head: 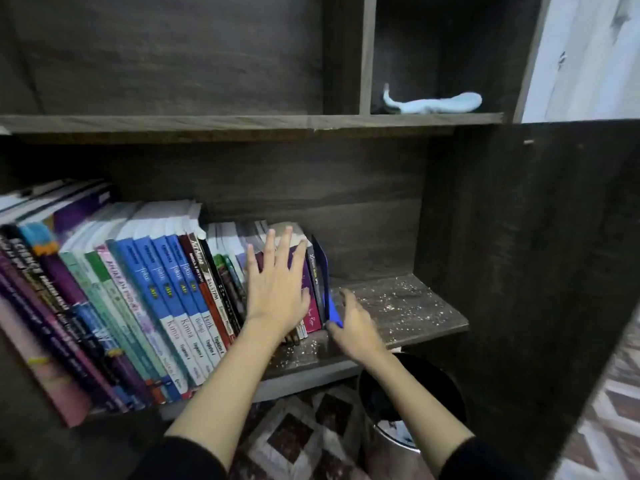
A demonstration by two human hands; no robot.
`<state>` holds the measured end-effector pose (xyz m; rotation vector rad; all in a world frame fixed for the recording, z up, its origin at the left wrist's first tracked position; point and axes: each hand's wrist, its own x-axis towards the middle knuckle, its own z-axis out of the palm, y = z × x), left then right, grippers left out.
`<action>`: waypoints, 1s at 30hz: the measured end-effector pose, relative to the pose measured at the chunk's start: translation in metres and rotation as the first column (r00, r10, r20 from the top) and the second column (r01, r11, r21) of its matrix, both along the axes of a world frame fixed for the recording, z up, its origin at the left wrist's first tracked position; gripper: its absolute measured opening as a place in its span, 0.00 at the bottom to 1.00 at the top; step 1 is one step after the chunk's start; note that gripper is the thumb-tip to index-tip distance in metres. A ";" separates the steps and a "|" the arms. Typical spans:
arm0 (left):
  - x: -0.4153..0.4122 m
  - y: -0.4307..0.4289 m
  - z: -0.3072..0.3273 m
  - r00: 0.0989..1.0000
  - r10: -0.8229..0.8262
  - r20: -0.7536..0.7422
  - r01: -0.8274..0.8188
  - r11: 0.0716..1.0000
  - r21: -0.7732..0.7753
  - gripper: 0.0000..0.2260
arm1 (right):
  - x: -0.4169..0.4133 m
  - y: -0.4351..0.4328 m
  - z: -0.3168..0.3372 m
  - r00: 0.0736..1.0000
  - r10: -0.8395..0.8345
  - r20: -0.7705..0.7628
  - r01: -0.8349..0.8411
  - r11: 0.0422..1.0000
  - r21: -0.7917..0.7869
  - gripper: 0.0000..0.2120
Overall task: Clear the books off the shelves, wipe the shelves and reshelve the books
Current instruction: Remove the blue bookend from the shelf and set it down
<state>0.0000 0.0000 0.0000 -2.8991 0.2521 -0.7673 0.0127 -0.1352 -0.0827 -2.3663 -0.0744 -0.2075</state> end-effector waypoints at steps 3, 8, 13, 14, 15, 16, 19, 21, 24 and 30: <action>0.022 -0.001 -0.002 0.997 0.044 0.060 -0.043 0.999 -0.012 0.34 | 0.014 0.009 -0.011 1.000 -0.016 0.001 0.015 0.996 0.084 0.33; 0.049 -0.005 -0.016 0.976 0.054 0.209 -0.039 0.996 -0.075 0.29 | 0.031 0.019 -0.027 0.997 -0.050 0.050 0.043 0.991 0.130 0.29; 0.076 -0.001 -0.041 0.868 0.025 0.496 0.018 0.996 -0.082 0.25 | 0.045 0.030 -0.040 0.994 -0.061 0.093 0.049 0.990 0.131 0.33; 0.079 0.000 -0.044 0.855 0.030 0.517 0.009 0.997 -0.073 0.25 | 0.047 0.031 -0.041 0.993 -0.070 0.093 0.057 0.989 0.135 0.33; 0.082 0.002 -0.046 0.844 0.033 0.536 0.002 0.998 -0.064 0.25 | 0.047 0.032 -0.041 0.992 -0.077 0.095 0.062 0.986 0.153 0.33; 0.084 0.002 -0.048 0.833 0.034 0.551 0.003 0.998 -0.066 0.26 | 0.048 0.032 -0.043 0.992 -0.085 0.098 0.068 0.984 0.163 0.33; 0.089 0.001 -0.050 0.807 0.041 0.590 -0.002 0.998 -0.066 0.24 | 0.048 0.030 -0.045 0.994 -0.070 0.080 0.057 0.987 0.149 0.34; 0.091 0.000 -0.051 0.788 0.019 0.615 0.020 0.998 -0.055 0.22 | 0.050 0.026 -0.045 0.997 -0.045 0.062 0.037 0.991 0.126 0.35; 0.095 0.003 -0.052 0.758 -0.019 0.652 0.063 0.997 -0.044 0.19 | 0.052 0.023 -0.044 0.998 -0.005 0.065 -0.002 0.993 0.117 0.35; 0.098 0.005 -0.055 0.745 -0.018 0.666 0.060 0.997 -0.039 0.18 | 0.053 0.018 -0.036 0.999 0.025 0.043 -0.028 0.998 0.053 0.34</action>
